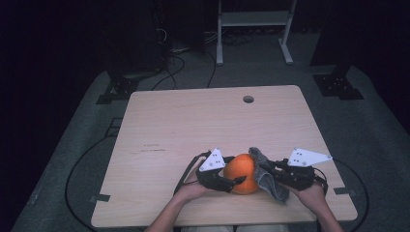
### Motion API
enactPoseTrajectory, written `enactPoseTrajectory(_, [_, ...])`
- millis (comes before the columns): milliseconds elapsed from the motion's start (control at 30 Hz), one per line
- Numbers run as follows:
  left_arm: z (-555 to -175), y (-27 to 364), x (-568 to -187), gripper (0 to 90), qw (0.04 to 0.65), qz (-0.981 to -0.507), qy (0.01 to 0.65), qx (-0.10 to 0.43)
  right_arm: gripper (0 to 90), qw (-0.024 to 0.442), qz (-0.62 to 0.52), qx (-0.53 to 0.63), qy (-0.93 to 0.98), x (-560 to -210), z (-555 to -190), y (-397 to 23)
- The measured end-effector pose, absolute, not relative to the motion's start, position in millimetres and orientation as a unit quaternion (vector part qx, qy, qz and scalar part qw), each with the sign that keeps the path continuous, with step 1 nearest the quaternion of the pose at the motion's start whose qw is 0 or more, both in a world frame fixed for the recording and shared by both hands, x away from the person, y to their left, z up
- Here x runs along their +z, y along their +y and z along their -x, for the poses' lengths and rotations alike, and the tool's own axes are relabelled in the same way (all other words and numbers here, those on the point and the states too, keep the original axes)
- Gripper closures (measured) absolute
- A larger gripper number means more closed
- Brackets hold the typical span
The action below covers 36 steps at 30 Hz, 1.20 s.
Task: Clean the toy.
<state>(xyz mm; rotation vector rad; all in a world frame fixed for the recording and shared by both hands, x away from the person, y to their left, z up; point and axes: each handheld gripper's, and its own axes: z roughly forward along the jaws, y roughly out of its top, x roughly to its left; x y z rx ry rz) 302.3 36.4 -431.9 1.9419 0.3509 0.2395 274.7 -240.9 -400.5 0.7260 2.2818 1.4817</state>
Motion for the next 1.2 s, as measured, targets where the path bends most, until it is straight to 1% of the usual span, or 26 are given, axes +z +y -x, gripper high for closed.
enactPoseTrajectory(33, [-301.0, 34.2, -431.6, 32.5, 0.546, -0.818, 0.148, 0.105, 80.9, 0.162, -0.251, 0.527, 0.796, -396.8, -273.2, -241.3])
enactPoseTrajectory(100, [-298.6, 30.8, -430.3, 32.7, 0.545, -0.821, 0.137, 0.101, 80.9, 0.163, -0.242, 0.535, 0.793, -392.3, -270.7, -239.3])
enactPoseTrajectory(133, [-298.0, 31.0, -429.3, 30.8, 0.545, -0.824, 0.130, 0.089, 81.0, 0.168, -0.236, 0.525, 0.800, -393.5, -270.4, -236.7])
enactPoseTrajectory(200, [-301.5, 36.0, -430.3, 22.8, 0.554, -0.820, 0.131, 0.057, 80.9, 0.161, -0.235, 0.528, 0.800, -399.8, -271.8, -237.2])
enactPoseTrajectory(267, [-304.1, 37.6, -432.6, 17.8, 0.550, -0.821, 0.137, 0.068, 80.9, 0.160, -0.243, 0.528, 0.798, -403.6, -273.6, -240.9])
enactPoseTrajectory(300, [-303.4, 36.1, -433.5, 18.2, 0.551, -0.820, 0.138, 0.076, 80.9, 0.159, -0.248, 0.527, 0.797, -404.0, -274.7, -242.4])
enactPoseTrajectory(367, [-299.3, 32.2, -434.4, 27.5, 0.549, -0.818, 0.135, 0.109, 80.9, 0.167, -0.252, 0.520, 0.799, -403.0, -275.0, -243.9])
enactPoseTrajectory(433, [-297.6, 28.7, -434.6, 33.1, 0.549, -0.814, 0.145, 0.120, 80.9, 0.171, -0.252, 0.521, 0.798, -396.3, -271.3, -244.8])
enactPoseTrajectory(467, [-297.1, 26.8, -434.7, 34.1, 0.552, -0.812, 0.151, 0.118, 80.9, 0.170, -0.243, 0.527, 0.796, -392.5, -268.9, -244.2])
enactPoseTrajectory(533, [-295.0, 25.9, -434.1, 33.6, 0.554, -0.818, 0.126, 0.089, 80.9, 0.171, -0.226, 0.526, 0.802, -388.4, -265.9, -237.3])
enactPoseTrajectory(567, [-295.4, 27.5, -434.1, 30.8, 0.555, -0.819, 0.119, 0.076, 80.9, 0.175, -0.220, 0.514, 0.811, -389.5, -266.4, -233.8])
enactPoseTrajectory(600, [-297.0, 31.4, -434.4, 29.2, 0.559, -0.819, 0.111, 0.067, 80.9, 0.169, -0.217, 0.516, 0.811, -391.1, -267.7, -234.6])
enactPoseTrajectory(633, [-299.2, 34.9, -434.4, 27.8, 0.562, -0.817, 0.113, 0.071, 80.9, 0.162, -0.219, 0.522, 0.808, -393.6, -269.3, -237.3])
enactPoseTrajectory(667, [-301.9, 36.3, -433.7, 24.3, 0.563, -0.814, 0.122, 0.071, 81.0, 0.162, -0.224, 0.521, 0.807, -396.0, -270.5, -240.0])
enactPoseTrajectory(733, [-304.8, 30.3, -434.5, 13.3, 0.541, -0.825, 0.144, 0.074, 80.9, 0.141, -0.224, 0.525, 0.809, -396.3, -269.8, -240.9])
enactPoseTrajectory(767, [-304.7, 26.9, -437.3, 12.4, 0.535, -0.830, 0.146, 0.067, 80.9, 0.147, -0.213, 0.520, 0.814, -394.0, -266.9, -237.7])
enactPoseTrajectory(800, [-302.0, 24.8, -440.7, 17.4, 0.538, -0.827, 0.143, 0.073, 80.8, 0.151, -0.206, 0.515, 0.818, -391.3, -264.4, -233.8])
enactPoseTrajectory(833, [-298.2, 24.0, -442.1, 24.3, 0.541, -0.824, 0.140, 0.088, 80.8, 0.156, -0.202, 0.512, 0.820, -389.6, -262.9, -230.5])
enactPoseTrajectory(867, [-296.5, 24.4, -440.7, 29.7, 0.540, -0.825, 0.138, 0.089, 80.9, 0.167, -0.202, 0.505, 0.822, -389.5, -263.0, -229.4])
enactPoseTrajectory(900, [-296.0, 25.8, -438.0, 32.8, 0.541, -0.825, 0.138, 0.088, 81.0, 0.168, -0.209, 0.506, 0.820, -390.2, -264.8, -232.2])
enactPoseTrajectory(1000, [-295.7, 27.6, -432.2, 34.4, 0.545, -0.823, 0.135, 0.087, 81.0, 0.180, -0.241, 0.505, 0.809, -394.0, -271.0, -247.9])
enactPoseTrajectory(1067, [-295.1, 26.8, -430.6, 34.9, 0.550, -0.820, 0.132, 0.090, 81.0, 0.172, -0.245, 0.509, 0.807, -395.4, -270.9, -252.9])
enactPoseTrajectory(1133, [-294.8, 25.7, -429.8, 35.7, 0.549, -0.820, 0.132, 0.094, 81.0, 0.174, -0.236, 0.514, 0.806, -389.5, -267.2, -250.1])
enactPoseTrajectory(1200, [-292.2, 23.2, -428.5, 36.2, 0.539, -0.824, 0.131, 0.113, 81.0, 0.165, -0.214, 0.526, 0.806, -384.0, -263.9, -243.3])
